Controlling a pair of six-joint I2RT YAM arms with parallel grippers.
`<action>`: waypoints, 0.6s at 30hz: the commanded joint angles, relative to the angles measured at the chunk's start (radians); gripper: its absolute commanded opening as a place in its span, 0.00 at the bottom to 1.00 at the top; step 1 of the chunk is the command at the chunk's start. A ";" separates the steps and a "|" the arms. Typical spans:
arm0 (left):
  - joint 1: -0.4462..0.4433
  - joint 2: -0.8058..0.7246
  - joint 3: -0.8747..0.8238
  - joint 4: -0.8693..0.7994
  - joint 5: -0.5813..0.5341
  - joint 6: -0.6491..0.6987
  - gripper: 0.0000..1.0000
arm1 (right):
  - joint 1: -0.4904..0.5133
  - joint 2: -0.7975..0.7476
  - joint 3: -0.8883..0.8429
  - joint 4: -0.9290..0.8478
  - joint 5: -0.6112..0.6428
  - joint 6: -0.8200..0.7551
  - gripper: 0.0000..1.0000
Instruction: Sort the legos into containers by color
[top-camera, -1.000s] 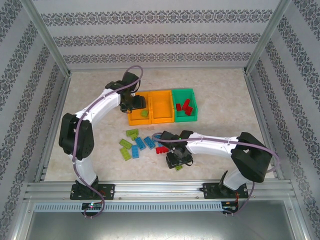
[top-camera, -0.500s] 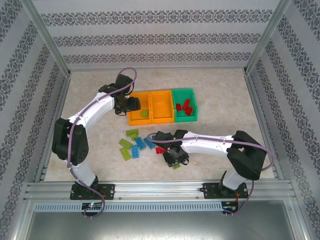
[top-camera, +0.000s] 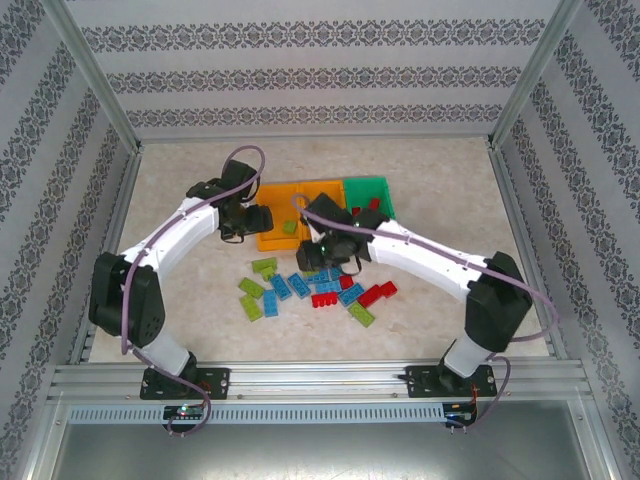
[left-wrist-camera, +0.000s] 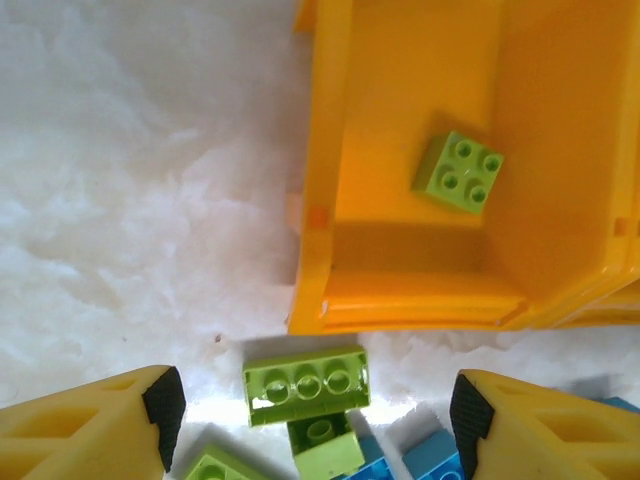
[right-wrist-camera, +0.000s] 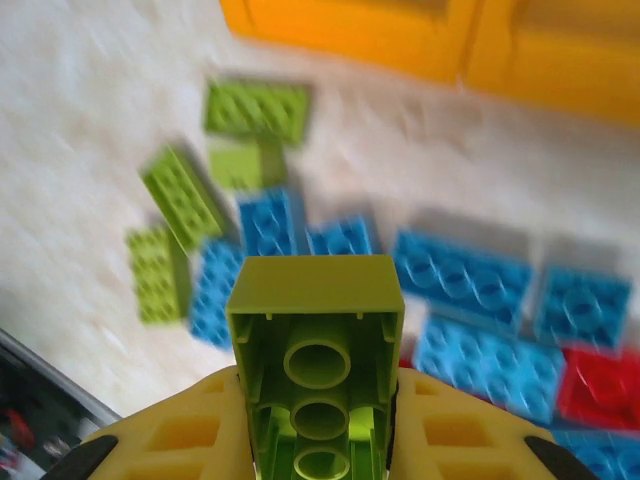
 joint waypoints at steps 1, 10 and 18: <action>0.022 -0.063 -0.069 -0.005 -0.017 -0.029 0.73 | -0.064 0.104 0.110 0.114 -0.150 0.021 0.24; 0.023 -0.165 -0.228 0.057 0.066 -0.093 0.74 | -0.171 0.420 0.475 0.062 -0.189 0.098 0.25; -0.021 -0.149 -0.250 0.087 0.154 -0.139 0.74 | -0.216 0.579 0.617 0.037 -0.158 0.146 0.33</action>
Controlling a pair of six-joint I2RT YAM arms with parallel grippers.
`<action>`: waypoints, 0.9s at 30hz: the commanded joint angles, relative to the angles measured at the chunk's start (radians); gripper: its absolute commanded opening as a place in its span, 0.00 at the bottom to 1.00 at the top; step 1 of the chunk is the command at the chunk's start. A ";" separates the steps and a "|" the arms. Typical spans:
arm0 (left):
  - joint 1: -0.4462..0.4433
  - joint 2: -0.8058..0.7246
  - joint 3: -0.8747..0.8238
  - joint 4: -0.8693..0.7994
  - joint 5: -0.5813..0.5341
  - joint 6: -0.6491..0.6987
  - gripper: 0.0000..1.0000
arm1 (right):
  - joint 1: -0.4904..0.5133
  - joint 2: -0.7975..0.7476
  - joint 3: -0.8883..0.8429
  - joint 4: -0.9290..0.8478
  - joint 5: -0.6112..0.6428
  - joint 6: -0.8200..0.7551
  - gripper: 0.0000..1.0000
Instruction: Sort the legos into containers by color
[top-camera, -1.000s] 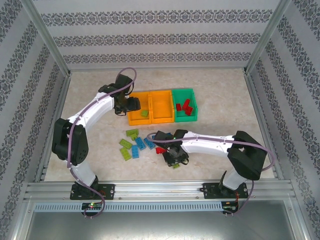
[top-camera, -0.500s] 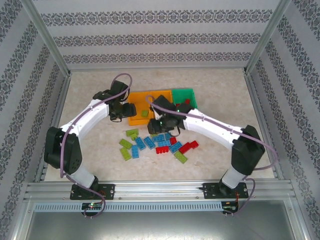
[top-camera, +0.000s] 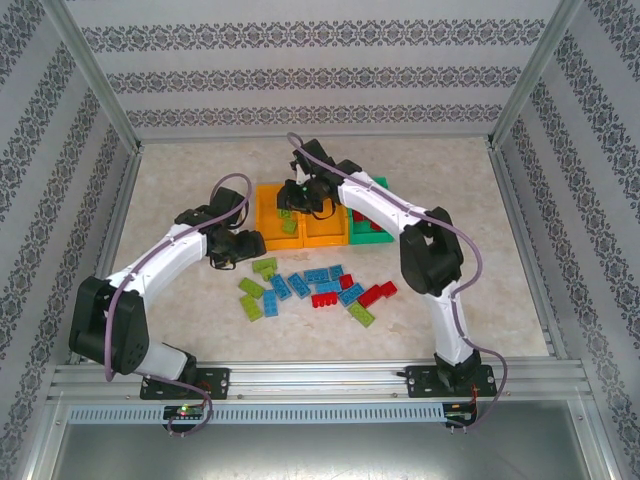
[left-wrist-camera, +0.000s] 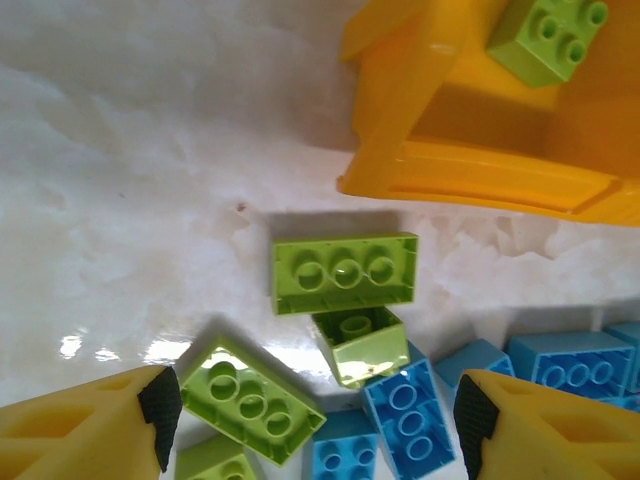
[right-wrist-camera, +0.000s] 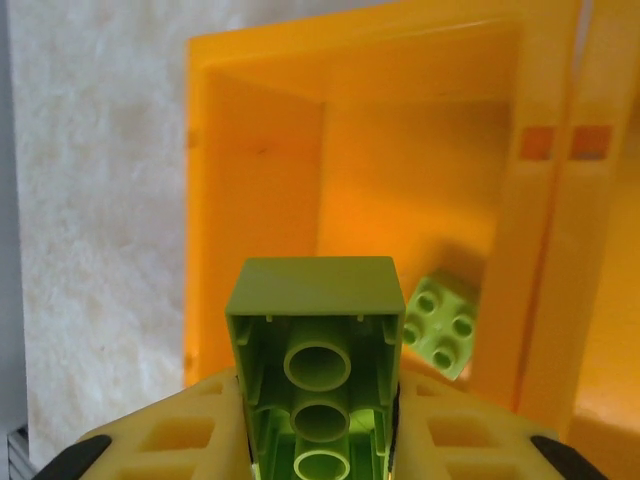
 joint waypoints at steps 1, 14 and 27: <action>-0.032 0.013 0.001 0.029 0.050 -0.036 0.74 | -0.007 0.040 0.068 -0.031 0.005 0.035 0.34; -0.101 0.149 0.048 -0.024 0.091 -0.135 0.71 | -0.005 0.042 0.090 -0.043 0.027 0.040 0.60; -0.109 0.227 0.067 -0.041 0.089 -0.145 0.65 | -0.066 -0.348 -0.339 -0.006 0.204 -0.013 0.63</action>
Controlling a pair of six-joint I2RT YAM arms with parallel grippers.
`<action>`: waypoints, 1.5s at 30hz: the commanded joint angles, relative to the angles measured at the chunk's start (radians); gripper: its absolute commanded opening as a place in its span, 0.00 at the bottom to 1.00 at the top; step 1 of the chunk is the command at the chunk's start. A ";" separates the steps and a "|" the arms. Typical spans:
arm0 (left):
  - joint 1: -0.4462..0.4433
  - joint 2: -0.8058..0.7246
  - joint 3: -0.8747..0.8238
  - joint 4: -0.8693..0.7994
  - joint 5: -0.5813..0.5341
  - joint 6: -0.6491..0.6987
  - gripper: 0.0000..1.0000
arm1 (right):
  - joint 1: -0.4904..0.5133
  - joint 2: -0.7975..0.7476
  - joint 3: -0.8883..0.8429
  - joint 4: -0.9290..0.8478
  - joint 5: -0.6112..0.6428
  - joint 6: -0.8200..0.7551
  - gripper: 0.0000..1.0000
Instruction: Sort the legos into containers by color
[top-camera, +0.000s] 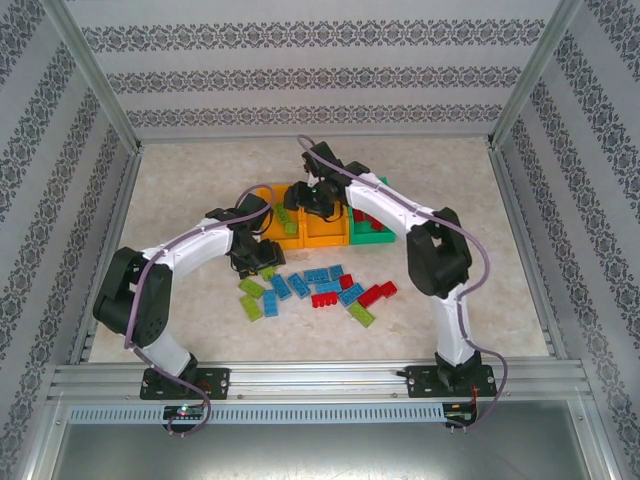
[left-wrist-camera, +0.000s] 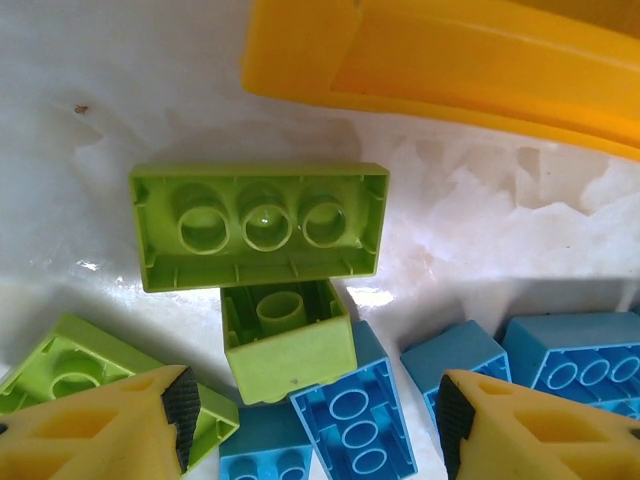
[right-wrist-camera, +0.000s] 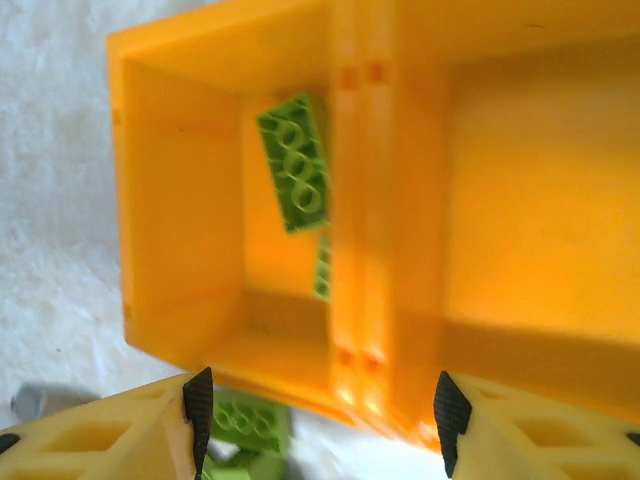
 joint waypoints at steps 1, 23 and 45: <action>-0.012 0.027 0.023 -0.045 0.008 -0.018 0.65 | -0.049 -0.140 -0.120 -0.005 0.101 -0.026 0.63; -0.020 0.088 0.059 -0.041 -0.004 -0.006 0.38 | -0.160 -0.722 -0.848 -0.094 0.295 0.015 0.71; -0.030 0.011 0.080 -0.081 -0.059 0.035 0.28 | -0.176 -0.675 -1.000 -0.002 0.190 0.406 0.70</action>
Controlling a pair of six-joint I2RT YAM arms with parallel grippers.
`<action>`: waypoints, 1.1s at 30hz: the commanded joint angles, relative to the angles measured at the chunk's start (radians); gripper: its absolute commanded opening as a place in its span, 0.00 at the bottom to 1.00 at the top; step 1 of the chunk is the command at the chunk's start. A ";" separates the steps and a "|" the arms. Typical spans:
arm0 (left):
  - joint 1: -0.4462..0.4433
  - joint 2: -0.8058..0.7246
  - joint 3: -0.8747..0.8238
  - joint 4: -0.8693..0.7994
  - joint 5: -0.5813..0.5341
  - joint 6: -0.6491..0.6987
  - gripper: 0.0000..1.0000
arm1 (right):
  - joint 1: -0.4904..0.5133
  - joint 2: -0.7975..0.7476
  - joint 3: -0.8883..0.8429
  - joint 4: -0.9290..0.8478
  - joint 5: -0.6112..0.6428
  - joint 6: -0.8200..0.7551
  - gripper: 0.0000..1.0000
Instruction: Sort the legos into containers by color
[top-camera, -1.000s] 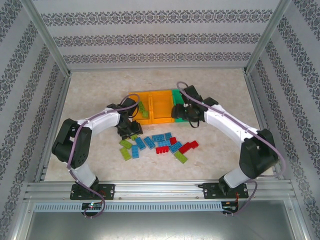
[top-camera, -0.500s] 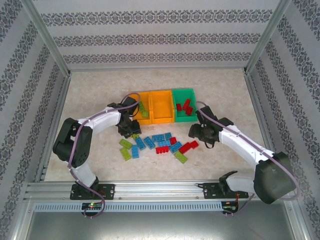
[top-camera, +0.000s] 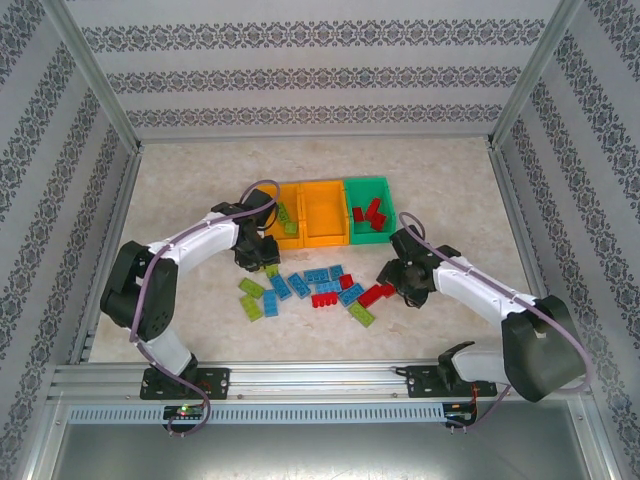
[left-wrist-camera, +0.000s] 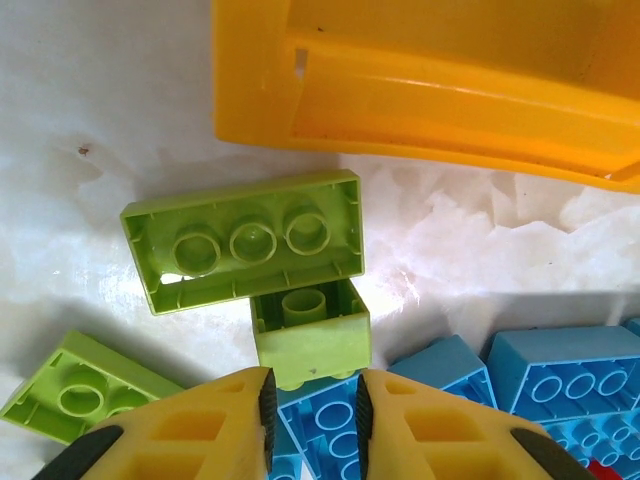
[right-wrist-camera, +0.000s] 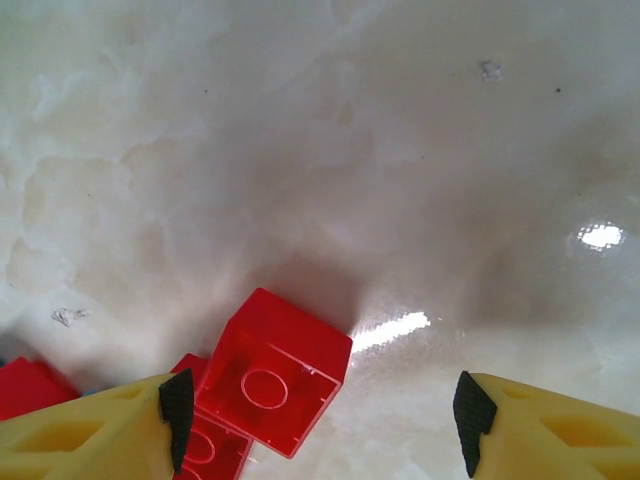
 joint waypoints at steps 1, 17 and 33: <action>-0.018 -0.021 0.001 -0.028 -0.019 0.010 0.27 | -0.011 0.017 -0.006 0.013 -0.008 0.064 0.69; -0.020 -0.059 0.049 -0.048 -0.042 0.014 0.26 | -0.007 0.140 0.025 0.042 -0.049 0.088 0.43; -0.020 -0.045 0.095 -0.075 -0.079 0.030 0.51 | -0.005 0.097 0.094 -0.056 0.019 0.018 0.24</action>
